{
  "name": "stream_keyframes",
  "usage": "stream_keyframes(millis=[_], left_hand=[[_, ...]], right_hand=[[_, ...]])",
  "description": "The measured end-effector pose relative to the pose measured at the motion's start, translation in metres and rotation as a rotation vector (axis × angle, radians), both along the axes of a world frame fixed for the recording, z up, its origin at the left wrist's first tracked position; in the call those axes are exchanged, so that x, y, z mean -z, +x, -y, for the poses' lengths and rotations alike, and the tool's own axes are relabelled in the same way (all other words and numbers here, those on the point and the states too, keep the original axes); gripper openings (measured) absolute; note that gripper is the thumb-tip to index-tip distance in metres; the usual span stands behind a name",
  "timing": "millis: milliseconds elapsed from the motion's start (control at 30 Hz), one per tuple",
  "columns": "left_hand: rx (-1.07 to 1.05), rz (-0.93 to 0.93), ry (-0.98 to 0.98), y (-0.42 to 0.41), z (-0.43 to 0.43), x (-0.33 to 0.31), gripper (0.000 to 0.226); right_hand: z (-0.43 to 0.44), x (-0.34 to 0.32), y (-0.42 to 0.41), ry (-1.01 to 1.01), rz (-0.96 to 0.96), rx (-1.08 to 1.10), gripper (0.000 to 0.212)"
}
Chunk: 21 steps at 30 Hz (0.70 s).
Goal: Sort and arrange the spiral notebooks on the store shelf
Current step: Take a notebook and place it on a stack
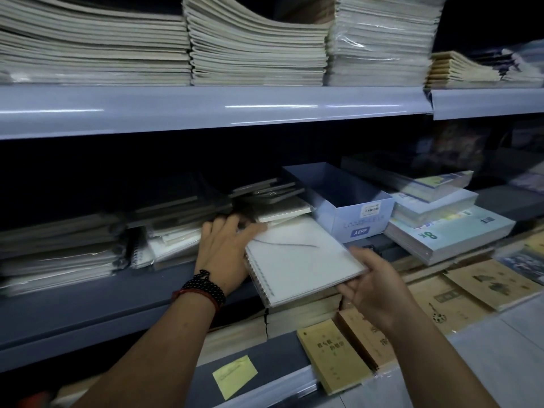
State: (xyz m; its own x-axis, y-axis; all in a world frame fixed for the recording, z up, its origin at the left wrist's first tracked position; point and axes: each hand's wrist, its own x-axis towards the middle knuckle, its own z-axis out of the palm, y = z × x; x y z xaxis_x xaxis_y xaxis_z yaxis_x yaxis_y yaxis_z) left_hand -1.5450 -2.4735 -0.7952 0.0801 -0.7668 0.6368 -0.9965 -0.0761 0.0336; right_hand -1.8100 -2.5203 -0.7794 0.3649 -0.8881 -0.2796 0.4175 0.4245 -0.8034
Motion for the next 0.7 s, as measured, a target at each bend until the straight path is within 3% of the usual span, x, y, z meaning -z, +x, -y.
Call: stream_keyframes(millis=[267,433,567,700], left_hand=[[0.083,0.038,0.014,-0.003,-0.002,-0.003,0.061],[0.024,0.014,0.053,-0.002,0.001,0.000,0.070],[0.016,0.032,0.043,-0.002,0.002,0.002,0.067],[0.036,0.030,0.030,-0.002,0.000,0.002,0.066]], right_hand=[[0.032,-0.012,0.013,-0.129,-0.312,-0.122,0.031],[0.034,-0.007,0.004,-0.150,-0.308,-0.224,0.028],[0.030,0.000,-0.013,-0.163,-0.273,-0.290,0.009],[0.030,0.001,-0.014,-0.168,-0.337,-0.294,0.021]])
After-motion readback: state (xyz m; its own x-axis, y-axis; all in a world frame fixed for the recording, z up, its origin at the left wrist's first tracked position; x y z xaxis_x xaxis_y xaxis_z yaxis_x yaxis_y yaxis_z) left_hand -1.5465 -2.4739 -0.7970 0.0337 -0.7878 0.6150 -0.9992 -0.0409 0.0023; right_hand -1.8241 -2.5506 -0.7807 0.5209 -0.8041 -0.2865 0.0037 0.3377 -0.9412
